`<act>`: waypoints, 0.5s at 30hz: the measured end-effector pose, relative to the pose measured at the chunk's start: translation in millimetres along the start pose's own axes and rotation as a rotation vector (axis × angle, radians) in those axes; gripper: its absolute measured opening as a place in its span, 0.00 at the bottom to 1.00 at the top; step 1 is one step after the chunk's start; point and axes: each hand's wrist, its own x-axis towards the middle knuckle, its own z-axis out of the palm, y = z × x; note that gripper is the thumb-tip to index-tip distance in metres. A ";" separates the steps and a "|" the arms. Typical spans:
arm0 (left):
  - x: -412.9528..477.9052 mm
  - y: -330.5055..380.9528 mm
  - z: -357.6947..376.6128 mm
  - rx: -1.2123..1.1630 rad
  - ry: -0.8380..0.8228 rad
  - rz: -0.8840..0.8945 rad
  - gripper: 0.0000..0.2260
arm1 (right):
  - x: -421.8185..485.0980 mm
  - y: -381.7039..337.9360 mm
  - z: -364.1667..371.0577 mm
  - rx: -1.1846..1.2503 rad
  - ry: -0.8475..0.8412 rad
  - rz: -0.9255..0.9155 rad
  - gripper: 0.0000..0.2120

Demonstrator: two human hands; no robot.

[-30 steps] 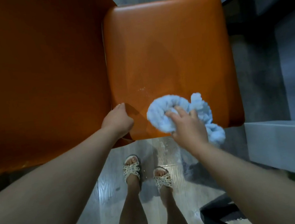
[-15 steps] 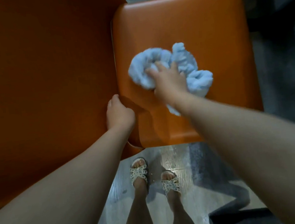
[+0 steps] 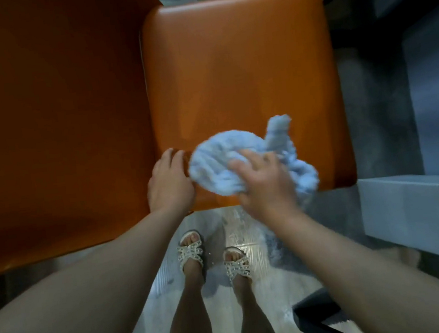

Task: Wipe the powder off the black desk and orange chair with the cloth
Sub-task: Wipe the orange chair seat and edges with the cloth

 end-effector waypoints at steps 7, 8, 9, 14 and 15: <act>-14.3 14.0 18.4 0.174 -0.089 0.103 0.30 | -84.0 97.0 17.4 -0.118 -0.202 0.493 0.25; -15.5 17.0 22.2 0.213 -0.107 0.136 0.30 | -94.4 117.0 8.8 -0.053 -0.168 0.666 0.23; -16.9 19.4 25.1 0.243 -0.121 0.158 0.30 | -99.8 133.9 0.1 0.025 -0.097 0.840 0.21; -20.3 21.0 34.1 0.348 -0.128 0.191 0.32 | -65.1 145.6 -19.3 0.200 0.362 0.935 0.24; -20.2 18.1 34.9 0.367 -0.136 0.188 0.32 | -58.7 135.7 -14.8 0.162 0.246 0.775 0.26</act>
